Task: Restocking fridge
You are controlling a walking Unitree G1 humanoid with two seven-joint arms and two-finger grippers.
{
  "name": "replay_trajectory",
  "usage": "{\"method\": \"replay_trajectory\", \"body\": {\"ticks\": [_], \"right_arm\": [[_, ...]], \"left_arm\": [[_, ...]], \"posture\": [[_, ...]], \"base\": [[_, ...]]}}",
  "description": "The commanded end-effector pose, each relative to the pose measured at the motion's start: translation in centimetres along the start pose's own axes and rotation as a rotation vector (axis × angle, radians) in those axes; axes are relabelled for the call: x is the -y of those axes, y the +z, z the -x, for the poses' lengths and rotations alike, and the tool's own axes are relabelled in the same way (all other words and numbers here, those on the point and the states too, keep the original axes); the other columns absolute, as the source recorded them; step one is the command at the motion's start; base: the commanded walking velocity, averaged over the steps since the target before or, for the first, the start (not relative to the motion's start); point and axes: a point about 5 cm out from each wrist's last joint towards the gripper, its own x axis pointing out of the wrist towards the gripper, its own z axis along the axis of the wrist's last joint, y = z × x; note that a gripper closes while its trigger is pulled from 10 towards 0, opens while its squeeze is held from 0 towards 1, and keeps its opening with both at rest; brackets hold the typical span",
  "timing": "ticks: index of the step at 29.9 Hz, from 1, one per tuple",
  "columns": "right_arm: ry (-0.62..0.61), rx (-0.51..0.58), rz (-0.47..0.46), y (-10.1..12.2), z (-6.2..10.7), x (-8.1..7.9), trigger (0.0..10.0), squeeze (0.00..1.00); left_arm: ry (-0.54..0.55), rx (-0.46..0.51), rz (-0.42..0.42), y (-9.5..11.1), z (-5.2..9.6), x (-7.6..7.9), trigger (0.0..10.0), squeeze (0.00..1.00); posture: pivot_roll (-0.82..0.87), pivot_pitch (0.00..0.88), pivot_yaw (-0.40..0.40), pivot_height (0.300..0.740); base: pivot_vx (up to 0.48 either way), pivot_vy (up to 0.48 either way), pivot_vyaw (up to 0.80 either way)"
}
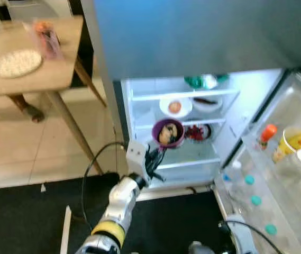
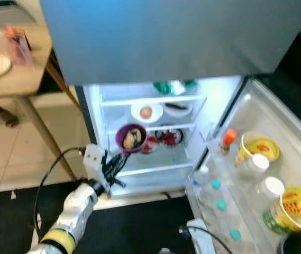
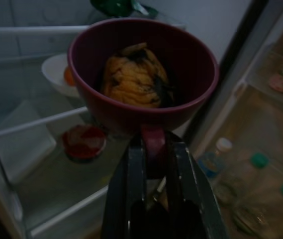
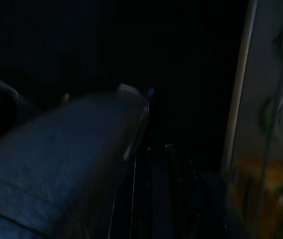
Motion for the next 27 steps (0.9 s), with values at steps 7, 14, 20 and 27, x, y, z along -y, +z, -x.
{"method": "replay_trajectory", "body": {"ticks": [7, 14, 20, 27], "right_arm": [[0.005, -0.007, 0.003, -0.28, 0.05, -0.08, 10.0, 0.00], [0.008, -0.006, 0.005, -0.25, 0.01, -0.18, 10.0, 0.00], [0.010, -0.006, 0.006, -0.23, -0.01, -0.23, 10.0, 0.00], [0.016, -0.005, 0.006, -0.24, -0.08, -0.49, 10.0, 0.00]], "left_arm": [[-0.016, 0.021, -0.010, 0.32, -0.19, 0.31, 10.0, 0.00], [-0.022, 0.021, -0.013, 0.36, -0.22, 0.34, 10.0, 0.00], [-0.022, 0.020, -0.015, 0.38, -0.24, 0.34, 10.0, 0.00], [-0.023, 0.016, 0.023, 0.25, -0.41, 0.54, 10.0, 0.00]], "posture": [[-0.03, 0.059, 0.003, 0.740], [-0.03, 0.057, 0.005, 0.740], [-0.03, 0.059, 0.007, 0.740], [-0.03, 0.059, 0.007, 0.740]], "base": [[0.245, 0.000, 0.00], [0.172, 0.000, 0.00], [0.080, 0.000, 0.00], [0.034, 0.000, 0.00]]}}
